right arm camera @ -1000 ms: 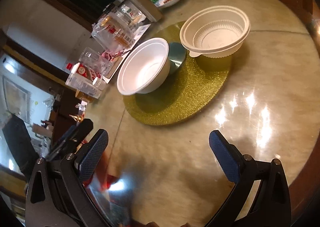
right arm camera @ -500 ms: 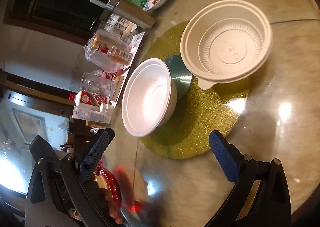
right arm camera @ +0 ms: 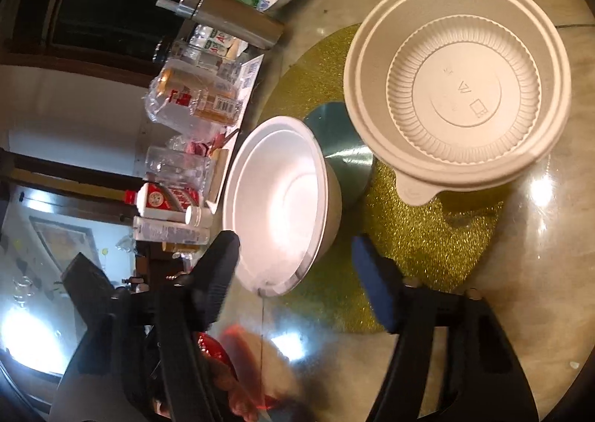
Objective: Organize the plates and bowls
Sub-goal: 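Grasp the rim of the white foam bowl with both tools and lift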
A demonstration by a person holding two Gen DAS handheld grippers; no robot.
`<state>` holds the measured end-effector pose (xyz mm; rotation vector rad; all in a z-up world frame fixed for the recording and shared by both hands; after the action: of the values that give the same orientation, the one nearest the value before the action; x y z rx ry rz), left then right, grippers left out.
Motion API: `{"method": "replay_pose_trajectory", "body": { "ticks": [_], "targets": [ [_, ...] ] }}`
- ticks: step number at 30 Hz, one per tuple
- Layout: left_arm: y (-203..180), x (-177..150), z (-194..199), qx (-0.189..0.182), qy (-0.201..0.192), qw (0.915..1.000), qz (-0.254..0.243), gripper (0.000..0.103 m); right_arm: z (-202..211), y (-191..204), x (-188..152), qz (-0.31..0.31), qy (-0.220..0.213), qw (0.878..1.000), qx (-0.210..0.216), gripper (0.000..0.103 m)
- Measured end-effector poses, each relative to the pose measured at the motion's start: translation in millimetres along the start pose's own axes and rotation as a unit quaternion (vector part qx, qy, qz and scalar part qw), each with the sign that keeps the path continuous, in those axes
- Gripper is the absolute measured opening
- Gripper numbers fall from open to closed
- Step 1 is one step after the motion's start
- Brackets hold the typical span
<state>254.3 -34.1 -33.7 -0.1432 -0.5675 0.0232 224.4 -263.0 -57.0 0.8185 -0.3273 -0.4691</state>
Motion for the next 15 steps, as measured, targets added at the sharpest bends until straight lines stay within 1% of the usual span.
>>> {"method": "replay_pose_trajectory", "body": {
  "ticks": [1,3,4,5,7,9,11,13,14,15],
  "targets": [
    [-1,1,-3,0.005,0.002,1.0,-0.001,0.07,-2,-1,2,-0.002,-0.001,1.0,-0.002,0.054],
    [-2,2,-10,0.002,0.014,0.9999,-0.002,0.05,-5,-3,4,-0.004,-0.005,1.0,-0.007,0.053],
    [-2,3,-15,0.002,0.023,0.9997,-0.003,0.047,-7,-4,5,-0.005,-0.005,1.0,-0.009,0.052],
    [-3,3,-18,0.003,0.026,0.9997,-0.003,0.044,-9,-4,6,-0.006,-0.005,1.0,-0.011,0.048],
    [-4,2,-22,0.004,0.029,0.9996,-0.002,0.041,-11,-4,7,-0.003,-0.005,1.0,-0.016,0.043],
    [-5,1,-24,0.003,0.031,0.9995,-0.003,0.036,-13,-4,7,0.002,-0.01,1.0,-0.027,0.041],
    [-6,0,-26,0.007,0.032,0.9994,-0.007,0.034,-15,-5,8,-0.001,-0.014,0.999,-0.032,0.026],
    [-7,-1,-27,0.013,0.027,0.9995,-0.01,0.032,-17,-8,9,-0.003,-0.016,0.999,-0.041,0.021],
    [-8,-1,-27,0.016,0.027,0.9994,-0.012,0.027,-19,-9,8,-0.002,-0.016,0.999,-0.044,0.015],
    [-8,-1,-28,0.02,0.027,0.9994,-0.013,0.019,-20,-9,7,-0.001,-0.015,0.999,-0.046,0.014]
  ]
}}
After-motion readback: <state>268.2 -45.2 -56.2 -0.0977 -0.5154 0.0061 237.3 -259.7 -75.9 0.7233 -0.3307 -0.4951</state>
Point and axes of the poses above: each gripper's, at about its wrist camera, not at the fingertips, and z roughly against the way its jaws point, y to its left, x to its top, the point moved 1 cm from there along -z, roughly the way its jaws point, and after that the axes turned 2 degrees about y, right-handed, at the moved point
